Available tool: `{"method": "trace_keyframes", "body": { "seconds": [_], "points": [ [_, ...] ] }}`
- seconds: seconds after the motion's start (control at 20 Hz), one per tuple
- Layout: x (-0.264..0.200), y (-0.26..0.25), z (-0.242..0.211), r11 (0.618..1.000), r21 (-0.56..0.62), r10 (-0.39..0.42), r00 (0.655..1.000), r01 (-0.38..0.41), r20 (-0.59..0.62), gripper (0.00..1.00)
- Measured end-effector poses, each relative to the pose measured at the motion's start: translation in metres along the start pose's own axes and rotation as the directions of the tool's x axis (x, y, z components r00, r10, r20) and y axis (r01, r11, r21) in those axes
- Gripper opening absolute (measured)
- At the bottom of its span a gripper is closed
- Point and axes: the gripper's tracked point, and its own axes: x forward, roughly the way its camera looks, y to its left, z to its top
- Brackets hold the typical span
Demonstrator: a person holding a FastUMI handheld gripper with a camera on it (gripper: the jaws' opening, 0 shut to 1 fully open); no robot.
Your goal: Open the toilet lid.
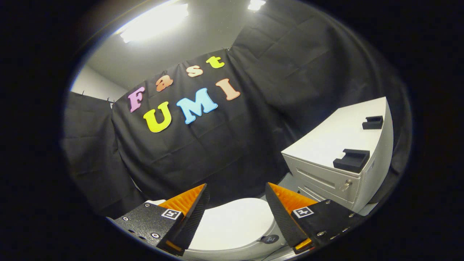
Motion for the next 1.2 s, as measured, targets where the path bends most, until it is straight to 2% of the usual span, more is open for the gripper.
{"method": "trace_keyframes", "body": {
  "seconds": [0.35, 0.6, 0.8, 1.2],
  "points": [
    [0.013, -0.019, -0.047, 0.994, 0.105, -0.030, 0.998, 0.036, -0.056, 0.96],
    [0.018, -0.036, -0.089, 0.975, 0.201, -0.075, 0.989, 0.100, -0.128, 0.96],
    [0.022, -0.054, -0.114, 0.941, 0.297, -0.113, 0.980, 0.159, -0.166, 0.96],
    [0.015, -0.082, -0.167, 0.875, 0.395, -0.181, 0.946, 0.279, -0.268, 0.96]
  ]
}}
